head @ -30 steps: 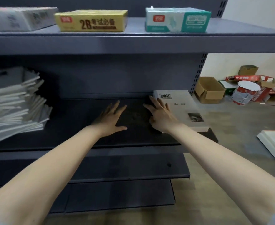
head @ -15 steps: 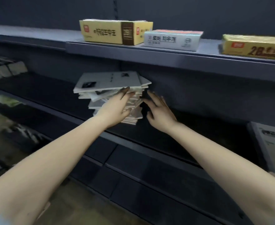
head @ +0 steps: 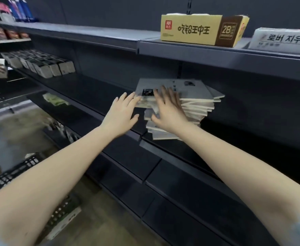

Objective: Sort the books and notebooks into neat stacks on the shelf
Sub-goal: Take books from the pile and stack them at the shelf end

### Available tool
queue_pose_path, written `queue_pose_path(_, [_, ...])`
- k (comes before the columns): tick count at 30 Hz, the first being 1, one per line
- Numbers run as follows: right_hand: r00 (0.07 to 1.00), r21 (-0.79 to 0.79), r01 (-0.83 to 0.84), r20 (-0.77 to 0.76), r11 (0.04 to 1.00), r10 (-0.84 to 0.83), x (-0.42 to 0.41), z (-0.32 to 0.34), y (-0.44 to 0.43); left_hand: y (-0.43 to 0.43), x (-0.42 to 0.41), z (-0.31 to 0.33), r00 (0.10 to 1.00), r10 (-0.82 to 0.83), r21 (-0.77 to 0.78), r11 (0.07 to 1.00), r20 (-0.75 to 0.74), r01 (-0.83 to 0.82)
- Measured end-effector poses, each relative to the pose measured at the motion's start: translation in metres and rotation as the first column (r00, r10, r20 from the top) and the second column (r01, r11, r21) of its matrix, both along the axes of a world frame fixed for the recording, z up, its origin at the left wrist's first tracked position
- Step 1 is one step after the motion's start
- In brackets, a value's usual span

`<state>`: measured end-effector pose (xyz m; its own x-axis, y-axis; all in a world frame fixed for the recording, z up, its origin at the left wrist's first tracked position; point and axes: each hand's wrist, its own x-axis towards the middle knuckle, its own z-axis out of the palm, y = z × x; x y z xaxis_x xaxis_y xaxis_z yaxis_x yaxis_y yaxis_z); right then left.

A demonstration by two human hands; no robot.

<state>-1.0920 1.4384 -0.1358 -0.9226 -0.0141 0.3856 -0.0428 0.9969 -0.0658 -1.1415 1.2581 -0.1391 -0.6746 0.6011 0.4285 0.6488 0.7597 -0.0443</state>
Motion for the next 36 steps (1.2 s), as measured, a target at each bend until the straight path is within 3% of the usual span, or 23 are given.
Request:
queue_pose_path(5, [0.996, 0.165, 0.084, -0.031, 0.983, -0.080, -0.013, -0.007, 0.003, -0.004, -0.020, -0.001, 1.000, -0.006, -0.013, 1.000, 0.026, 0.006])
queue_pose_path(10, [0.980, 0.145, 0.138, -0.162, 0.980, -0.114, -0.007, -0.006, 0.013, 0.003, -0.030, 0.002, 0.998, -0.048, 0.024, 0.999, 0.041, 0.047])
queue_pose_path(14, [0.938, 0.143, 0.110, -0.341, 0.984, -0.055, 0.012, -0.009, 0.025, 0.015, -0.026, 0.003, 0.994, -0.106, 0.041, 0.994, 0.037, 0.104])
queue_pose_path(20, [0.895, 0.236, 0.032, -0.440, 0.971, 0.078, 0.047, -0.018, 0.067, 0.032, -0.019, 0.003, 0.980, -0.197, 0.072, 0.978, 0.003, 0.197])
queue_pose_path(23, [0.914, 0.175, 0.019, -0.403, 0.984, 0.055, 0.066, -0.018, 0.087, 0.039, -0.011, 0.002, 0.957, -0.287, 0.046, 0.957, -0.032, 0.288])
queue_pose_path(29, [0.992, 0.004, 0.080, -0.096, 0.997, -0.080, 0.099, -0.025, 0.120, 0.061, 0.023, 0.011, 0.881, -0.459, 0.024, 0.886, -0.114, 0.464])
queue_pose_path(32, [0.993, -0.132, 0.036, -0.107, 0.991, -0.050, 0.117, -0.031, 0.126, 0.074, 0.036, 0.008, 0.889, -0.456, 0.069, 0.886, -0.046, 0.458])
queue_pose_path(36, [0.981, -0.181, 0.040, -0.179, 0.983, -0.073, 0.132, -0.038, 0.126, 0.095, 0.052, 0.002, 0.883, -0.469, 0.089, 0.880, 0.016, 0.466])
